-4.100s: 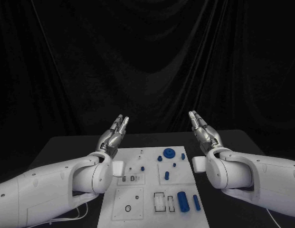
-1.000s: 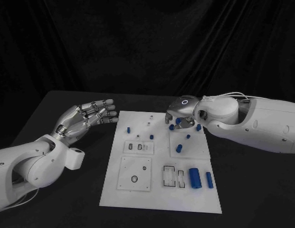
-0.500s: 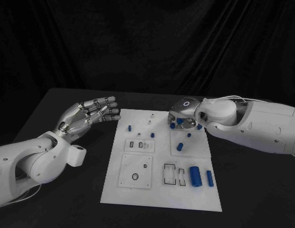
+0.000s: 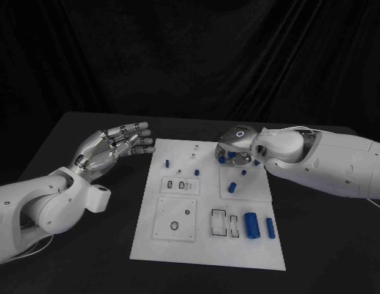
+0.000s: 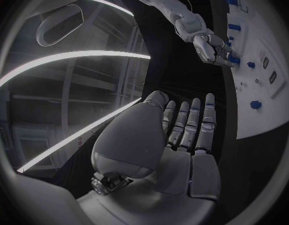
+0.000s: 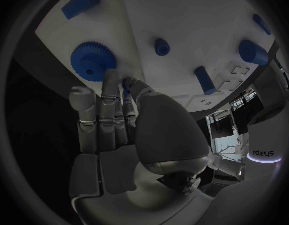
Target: Assemble the parts on the task board
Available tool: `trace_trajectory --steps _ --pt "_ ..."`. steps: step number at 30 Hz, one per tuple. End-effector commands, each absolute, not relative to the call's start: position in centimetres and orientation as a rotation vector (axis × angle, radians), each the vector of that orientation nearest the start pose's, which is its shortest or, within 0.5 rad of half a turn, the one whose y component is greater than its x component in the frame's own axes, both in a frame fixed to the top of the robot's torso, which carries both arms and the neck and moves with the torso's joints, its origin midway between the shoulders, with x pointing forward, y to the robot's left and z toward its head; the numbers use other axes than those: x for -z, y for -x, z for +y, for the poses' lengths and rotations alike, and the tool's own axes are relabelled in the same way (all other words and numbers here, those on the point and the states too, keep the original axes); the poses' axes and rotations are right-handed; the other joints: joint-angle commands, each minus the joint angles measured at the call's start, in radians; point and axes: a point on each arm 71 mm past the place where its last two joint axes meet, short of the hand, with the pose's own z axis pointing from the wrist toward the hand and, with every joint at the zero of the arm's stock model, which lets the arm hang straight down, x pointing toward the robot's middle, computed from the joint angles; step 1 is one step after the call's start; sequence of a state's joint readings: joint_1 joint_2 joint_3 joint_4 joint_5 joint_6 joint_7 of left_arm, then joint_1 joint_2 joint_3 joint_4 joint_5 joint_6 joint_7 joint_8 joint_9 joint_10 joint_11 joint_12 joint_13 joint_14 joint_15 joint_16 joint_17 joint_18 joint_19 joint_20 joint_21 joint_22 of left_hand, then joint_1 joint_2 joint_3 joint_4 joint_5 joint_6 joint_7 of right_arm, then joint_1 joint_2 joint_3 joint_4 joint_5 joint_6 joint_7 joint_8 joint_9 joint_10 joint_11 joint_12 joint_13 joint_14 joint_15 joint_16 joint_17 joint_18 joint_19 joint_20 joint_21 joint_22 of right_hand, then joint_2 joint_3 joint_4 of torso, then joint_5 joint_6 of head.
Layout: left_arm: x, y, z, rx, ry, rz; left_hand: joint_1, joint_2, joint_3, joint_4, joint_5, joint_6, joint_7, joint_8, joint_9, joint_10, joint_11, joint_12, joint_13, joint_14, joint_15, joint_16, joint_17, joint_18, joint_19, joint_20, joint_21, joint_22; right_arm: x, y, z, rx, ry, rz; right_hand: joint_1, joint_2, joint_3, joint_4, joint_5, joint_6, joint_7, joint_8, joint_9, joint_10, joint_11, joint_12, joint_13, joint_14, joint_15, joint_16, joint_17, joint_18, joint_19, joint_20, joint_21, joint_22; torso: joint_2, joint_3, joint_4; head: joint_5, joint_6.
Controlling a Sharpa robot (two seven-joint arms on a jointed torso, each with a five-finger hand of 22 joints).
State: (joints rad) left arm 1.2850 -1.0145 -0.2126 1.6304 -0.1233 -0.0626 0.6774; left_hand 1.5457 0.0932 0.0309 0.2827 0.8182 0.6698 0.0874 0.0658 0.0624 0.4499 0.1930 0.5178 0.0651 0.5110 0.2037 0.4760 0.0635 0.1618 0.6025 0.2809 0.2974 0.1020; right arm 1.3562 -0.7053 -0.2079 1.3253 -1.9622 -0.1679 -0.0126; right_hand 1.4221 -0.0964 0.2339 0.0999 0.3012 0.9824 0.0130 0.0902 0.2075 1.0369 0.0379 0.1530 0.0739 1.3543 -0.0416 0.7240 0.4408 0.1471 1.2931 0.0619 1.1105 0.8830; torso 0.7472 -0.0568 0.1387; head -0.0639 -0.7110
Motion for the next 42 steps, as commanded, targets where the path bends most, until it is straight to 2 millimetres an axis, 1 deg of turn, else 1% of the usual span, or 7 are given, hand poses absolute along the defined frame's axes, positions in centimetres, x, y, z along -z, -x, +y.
trace_trajectory --steps 1,6,14,23,29,38,42 --pt "16.3 -44.6 24.8 1.876 0.724 1.294 0.010 -0.002 0.007 -0.002 0.001 -0.007 0.000 -0.005 -0.001 -0.007 0.002 -0.003 0.002 -0.007 0.000 -0.003 0.002 -0.010 -0.005 -0.001 -0.007 -0.001 18.3 -51.8 -17.8 -0.332 0.869 1.507 -0.007 -0.003 0.016 0.004 -0.002 0.019 0.004 0.010 0.009 0.021 -0.007 -0.001 0.000 -0.002 -0.009 0.008 0.005 -0.017 0.004 -0.002 0.009 0.014 -0.002 -0.0009 -0.0010 0.002 -0.003" --pt "16.3 -44.7 24.8 1.876 0.725 1.299 0.015 0.001 0.014 -0.004 0.002 -0.009 0.000 -0.004 -0.001 -0.010 0.002 -0.001 0.002 -0.008 0.001 -0.002 0.002 -0.010 -0.004 0.000 -0.008 -0.002 18.5 -51.8 -17.9 -0.340 0.872 1.505 0.000 0.003 0.046 0.001 -0.002 0.089 0.029 0.047 0.036 0.074 -0.025 0.003 0.000 -0.008 -0.019 0.017 0.011 -0.017 0.003 -0.010 0.019 0.031 -0.004 -0.0027 -0.0010 0.004 -0.007" --pt "16.5 -44.9 24.9 1.870 0.730 1.309 0.020 0.004 0.024 -0.007 0.000 -0.012 0.002 -0.004 -0.001 -0.014 0.004 0.000 0.002 -0.011 0.002 -0.002 0.002 -0.010 -0.005 0.000 -0.011 -0.003 18.5 -51.6 -18.1 -0.364 0.857 1.483 0.012 0.001 0.073 -0.016 0.011 0.143 0.037 0.080 0.080 0.157 -0.032 -0.004 -0.002 0.002 -0.025 0.033 0.018 -0.027 0.019 -0.017 0.058 0.095 -0.005 -0.0039 0.0001 0.008 -0.008" --pt "16.6 -45.0 25.3 1.851 0.739 1.319 0.022 0.004 0.027 -0.008 -0.001 -0.010 0.003 -0.004 0.000 -0.016 0.004 0.000 0.002 -0.013 0.002 -0.002 0.002 -0.011 -0.005 0.001 -0.012 -0.004 16.3 -52.0 -17.1 -0.395 0.810 1.456 0.004 -0.004 0.076 -0.016 0.009 0.148 0.043 0.084 0.096 0.179 -0.027 -0.017 -0.005 0.026 -0.031 0.051 0.027 -0.030 0.025 -0.022 0.070 0.115 -0.005 -0.0054 -0.0004 0.015 -0.006" --pt "16.7 -45.1 25.2 1.844 0.743 1.328 0.024 0.000 0.035 -0.009 -0.003 -0.019 0.005 -0.004 -0.001 -0.027 0.005 0.000 0.002 -0.027 0.000 -0.006 0.001 -0.010 -0.011 -0.001 -0.019 -0.007 14.9 -52.8 -15.7 -0.416 0.784 1.455 0.001 -0.004 0.077 -0.014 0.003 0.146 0.045 0.082 0.099 0.182 -0.025 -0.021 -0.005 0.024 -0.030 0.052 0.028 -0.029 0.021 -0.022 0.066 0.111 -0.005 -0.0058 -0.0015 0.033 -0.005" --pt "16.7 -45.1 24.9 1.850 0.746 1.343 0.024 -0.001 0.040 -0.009 -0.004 -0.024 0.005 -0.004 -0.001 -0.034 0.005 0.000 0.002 -0.034 0.000 -0.007 0.001 -0.011 -0.014 -0.001 -0.022 -0.009 14.5 -54.7 -13.8 -0.410 0.779 1.445 0.001 -0.004 0.080 -0.014 0.001 0.141 0.047 0.078 0.101 0.181 -0.022 -0.029 -0.007 0.021 -0.029 0.052 0.029 -0.030 0.021 -0.021 0.067 0.116 -0.004 -0.0048 0.0034 0.022 -0.008" --pt "16.7 -45.1 25.0 1.847 0.747 1.342 0.022 -0.005 0.053 -0.009 -0.004 -0.027 0.005 -0.002 0.000 -0.044 0.010 0.005 0.003 -0.060 -0.012 -0.013 0.001 -0.007 -0.027 -0.005 -0.036 -0.016 14.7 -55.4 -13.3 -0.404 0.775 1.436 0.000 -0.004 0.081 -0.013 0.000 0.139 0.048 0.077 0.102 0.180 -0.022 -0.031 -0.007 0.020 -0.028 0.052 0.029 -0.030 0.021 -0.021 0.068 0.117 -0.001 -0.0066 0.0062 0.018 -0.006"
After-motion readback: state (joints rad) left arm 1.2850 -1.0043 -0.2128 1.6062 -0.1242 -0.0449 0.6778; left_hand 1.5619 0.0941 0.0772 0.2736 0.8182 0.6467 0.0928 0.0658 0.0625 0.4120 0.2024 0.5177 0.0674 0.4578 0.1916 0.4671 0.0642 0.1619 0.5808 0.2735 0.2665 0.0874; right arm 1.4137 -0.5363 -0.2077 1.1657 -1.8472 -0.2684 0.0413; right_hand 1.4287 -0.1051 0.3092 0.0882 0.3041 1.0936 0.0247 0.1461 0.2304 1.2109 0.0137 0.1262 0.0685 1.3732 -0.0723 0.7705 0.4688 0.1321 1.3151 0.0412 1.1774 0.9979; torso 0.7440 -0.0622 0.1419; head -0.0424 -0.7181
